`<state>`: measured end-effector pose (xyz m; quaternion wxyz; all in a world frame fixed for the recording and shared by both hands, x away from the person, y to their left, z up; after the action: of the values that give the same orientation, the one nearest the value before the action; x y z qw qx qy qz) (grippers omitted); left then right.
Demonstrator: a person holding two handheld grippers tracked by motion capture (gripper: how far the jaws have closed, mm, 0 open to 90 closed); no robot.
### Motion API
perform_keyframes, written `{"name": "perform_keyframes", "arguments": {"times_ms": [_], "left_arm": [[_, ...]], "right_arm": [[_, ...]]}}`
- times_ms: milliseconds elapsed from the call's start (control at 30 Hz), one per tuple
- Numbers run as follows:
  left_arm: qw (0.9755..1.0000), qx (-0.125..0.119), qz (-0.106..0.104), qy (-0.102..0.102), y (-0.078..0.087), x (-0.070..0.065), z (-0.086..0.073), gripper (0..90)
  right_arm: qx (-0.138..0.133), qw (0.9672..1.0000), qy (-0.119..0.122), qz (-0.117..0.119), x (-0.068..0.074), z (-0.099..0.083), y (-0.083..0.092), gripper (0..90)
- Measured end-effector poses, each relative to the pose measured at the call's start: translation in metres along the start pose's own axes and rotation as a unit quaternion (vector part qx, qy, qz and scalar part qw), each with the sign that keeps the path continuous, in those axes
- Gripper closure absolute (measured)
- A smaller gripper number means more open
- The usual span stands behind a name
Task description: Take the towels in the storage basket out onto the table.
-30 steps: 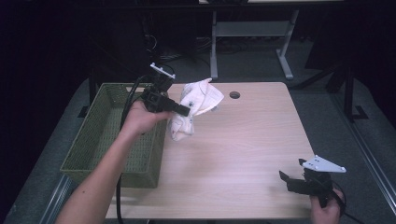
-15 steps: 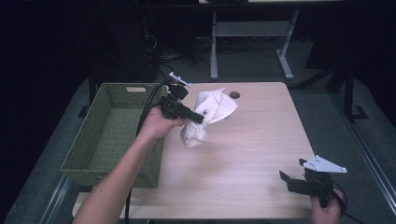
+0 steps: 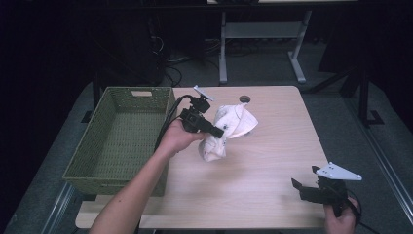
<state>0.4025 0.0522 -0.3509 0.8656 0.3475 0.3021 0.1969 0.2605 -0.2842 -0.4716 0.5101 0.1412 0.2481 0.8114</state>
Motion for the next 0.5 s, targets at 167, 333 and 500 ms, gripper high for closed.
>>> {"name": "perform_keyframes", "arguments": {"times_ms": [167,333,500], "left_arm": [[1.0,0.003,-0.004,-0.002,-0.013,-0.003,-0.002,71.6],[0.9999,0.011,-0.004,-0.004,-0.025,-0.003,-0.003,71.7],[0.9999,0.01,-0.006,-0.002,-0.038,-0.006,-0.001,71.3]], "right_arm": [[-0.001,1.0,0.001,0.0,0.0,0.0,0.0,14.0],[-0.002,1.0,0.0,0.0,0.0,-0.001,0.002,14.0],[-0.006,1.0,-0.005,0.002,0.0,-0.001,0.002,14.0]]}}
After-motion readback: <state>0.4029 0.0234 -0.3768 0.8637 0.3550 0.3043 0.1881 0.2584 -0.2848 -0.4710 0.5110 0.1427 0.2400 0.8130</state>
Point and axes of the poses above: each handheld gripper's, and its own axes: y roughly backward along the jaws, z roughly out of its top, x roughly to its left, the point moved 4 cm from there along -y, roughly forward along the jaws, and after that the axes turned 4 degrees about -x, right-handed, at the moved point
